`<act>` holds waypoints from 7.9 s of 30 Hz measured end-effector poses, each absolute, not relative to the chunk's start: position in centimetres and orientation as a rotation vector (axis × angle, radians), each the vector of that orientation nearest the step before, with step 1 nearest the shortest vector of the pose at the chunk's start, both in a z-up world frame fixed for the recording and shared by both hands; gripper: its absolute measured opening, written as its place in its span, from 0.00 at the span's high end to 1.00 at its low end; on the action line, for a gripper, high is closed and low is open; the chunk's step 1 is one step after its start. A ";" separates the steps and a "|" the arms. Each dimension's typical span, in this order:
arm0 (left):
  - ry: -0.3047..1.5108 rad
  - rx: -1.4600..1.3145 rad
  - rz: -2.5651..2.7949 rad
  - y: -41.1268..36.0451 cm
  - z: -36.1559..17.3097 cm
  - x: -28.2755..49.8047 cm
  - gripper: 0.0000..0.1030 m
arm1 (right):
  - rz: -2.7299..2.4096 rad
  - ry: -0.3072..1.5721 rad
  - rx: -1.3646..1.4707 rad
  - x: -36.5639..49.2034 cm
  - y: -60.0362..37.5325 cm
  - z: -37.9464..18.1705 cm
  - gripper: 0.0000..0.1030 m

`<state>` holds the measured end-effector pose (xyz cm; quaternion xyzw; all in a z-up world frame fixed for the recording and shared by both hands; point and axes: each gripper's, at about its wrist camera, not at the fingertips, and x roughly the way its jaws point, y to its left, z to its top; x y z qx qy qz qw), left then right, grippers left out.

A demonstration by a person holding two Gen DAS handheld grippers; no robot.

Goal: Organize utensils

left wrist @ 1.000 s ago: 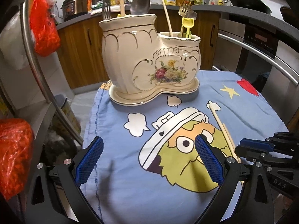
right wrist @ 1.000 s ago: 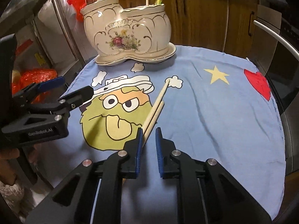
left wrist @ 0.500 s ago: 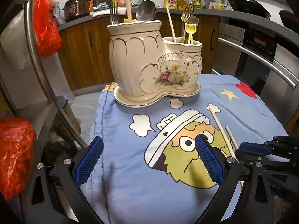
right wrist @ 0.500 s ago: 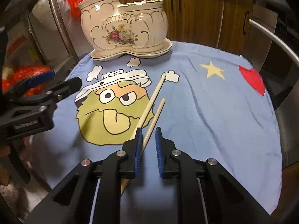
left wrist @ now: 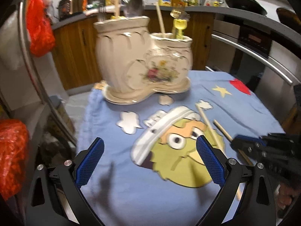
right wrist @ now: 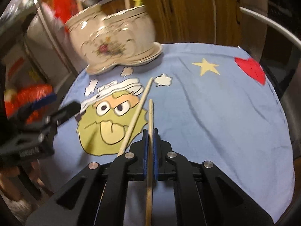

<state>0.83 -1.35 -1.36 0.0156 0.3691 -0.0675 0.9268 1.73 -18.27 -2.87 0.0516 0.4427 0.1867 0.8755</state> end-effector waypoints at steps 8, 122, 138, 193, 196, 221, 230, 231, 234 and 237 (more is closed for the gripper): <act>0.862 0.062 -0.321 -6.7 -2.1 0.4 0.37 | 0.355 0.841 0.226 2.2 -22.0 -1.3 0.95; 0.134 -0.236 -0.444 8.5 6.1 11.0 0.94 | 0.517 0.158 0.136 17.1 -12.7 8.3 0.95; 0.144 -0.373 -0.550 8.9 6.7 12.4 0.94 | 0.561 0.323 0.188 16.8 -14.4 6.3 0.95; 0.191 -0.147 -0.433 6.2 6.3 9.8 0.91 | 0.601 0.406 0.219 16.2 -14.8 5.8 0.69; 0.220 -0.144 -0.416 6.1 6.6 8.5 0.81 | 0.585 0.392 0.218 14.9 -15.4 6.6 0.62; 0.419 -0.127 -0.193 2.9 6.1 -5.7 0.11 | 0.507 0.479 0.292 0.2 -19.9 6.1 0.06; 0.453 -0.090 -0.080 1.4 3.0 -5.2 0.07 | 0.458 0.469 0.266 -0.1 -20.1 4.5 0.05; 0.455 -0.081 -0.070 1.3 2.7 -5.0 0.07 | 0.450 0.463 0.258 -0.2 -20.1 4.3 0.05; 0.481 -0.025 -0.038 0.4 1.6 -4.4 0.06 | 0.422 0.447 0.221 -0.2 -20.2 3.7 0.05; 0.505 0.042 -0.007 -0.4 0.9 -3.8 0.06 | 0.395 0.469 0.197 0.2 -20.2 2.8 0.05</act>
